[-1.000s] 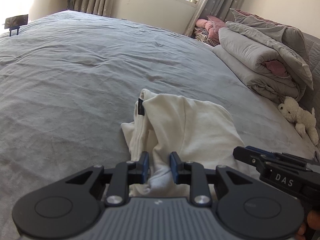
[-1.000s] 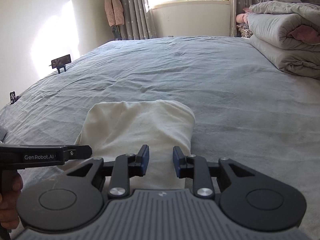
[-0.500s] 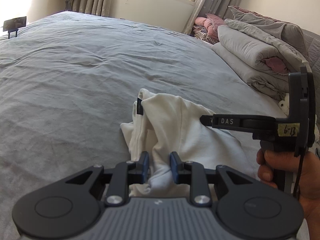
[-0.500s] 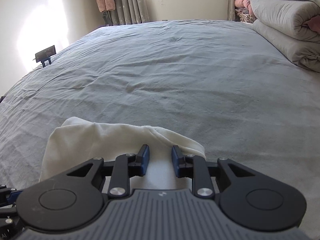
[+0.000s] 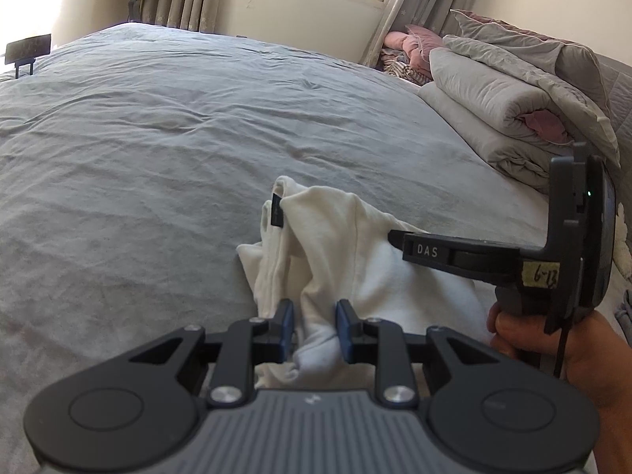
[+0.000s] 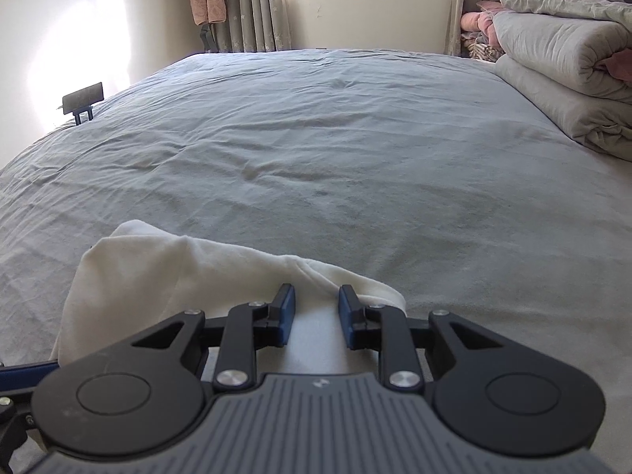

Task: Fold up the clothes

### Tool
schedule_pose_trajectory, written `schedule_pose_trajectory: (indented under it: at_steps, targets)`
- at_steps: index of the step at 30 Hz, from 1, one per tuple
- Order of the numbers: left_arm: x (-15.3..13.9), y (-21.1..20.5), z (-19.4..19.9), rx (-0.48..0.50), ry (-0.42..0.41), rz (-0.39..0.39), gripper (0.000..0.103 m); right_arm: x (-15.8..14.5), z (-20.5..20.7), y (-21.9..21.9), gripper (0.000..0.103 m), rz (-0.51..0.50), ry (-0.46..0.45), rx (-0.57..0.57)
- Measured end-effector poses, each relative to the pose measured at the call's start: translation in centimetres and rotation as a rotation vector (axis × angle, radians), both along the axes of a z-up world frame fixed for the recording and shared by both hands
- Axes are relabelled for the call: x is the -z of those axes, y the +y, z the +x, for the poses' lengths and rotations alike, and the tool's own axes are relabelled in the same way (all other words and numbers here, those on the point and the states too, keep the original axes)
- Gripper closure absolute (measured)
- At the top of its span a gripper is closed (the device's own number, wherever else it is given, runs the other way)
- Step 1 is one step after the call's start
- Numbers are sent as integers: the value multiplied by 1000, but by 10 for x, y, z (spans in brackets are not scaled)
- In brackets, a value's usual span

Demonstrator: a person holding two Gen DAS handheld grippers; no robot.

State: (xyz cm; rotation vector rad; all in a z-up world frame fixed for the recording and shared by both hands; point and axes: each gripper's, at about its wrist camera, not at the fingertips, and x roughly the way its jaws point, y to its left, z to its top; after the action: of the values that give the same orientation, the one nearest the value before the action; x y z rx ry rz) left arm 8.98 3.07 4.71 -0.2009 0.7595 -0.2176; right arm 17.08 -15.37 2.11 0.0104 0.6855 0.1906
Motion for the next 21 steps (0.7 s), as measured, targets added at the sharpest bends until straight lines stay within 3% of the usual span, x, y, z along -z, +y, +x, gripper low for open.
schedule_pose_trajectory:
  at_steps: [8, 15, 21]
  targets:
    - [1, 3, 2, 3, 10, -12, 77, 3, -21, 3, 78, -8, -51, 47]
    - [1, 6, 5, -1, 27, -39, 77, 2, -72, 4, 74, -10, -170, 57]
    - [1, 9, 6, -1, 39, -55, 77, 4, -105, 2, 74, 9, -177, 59]
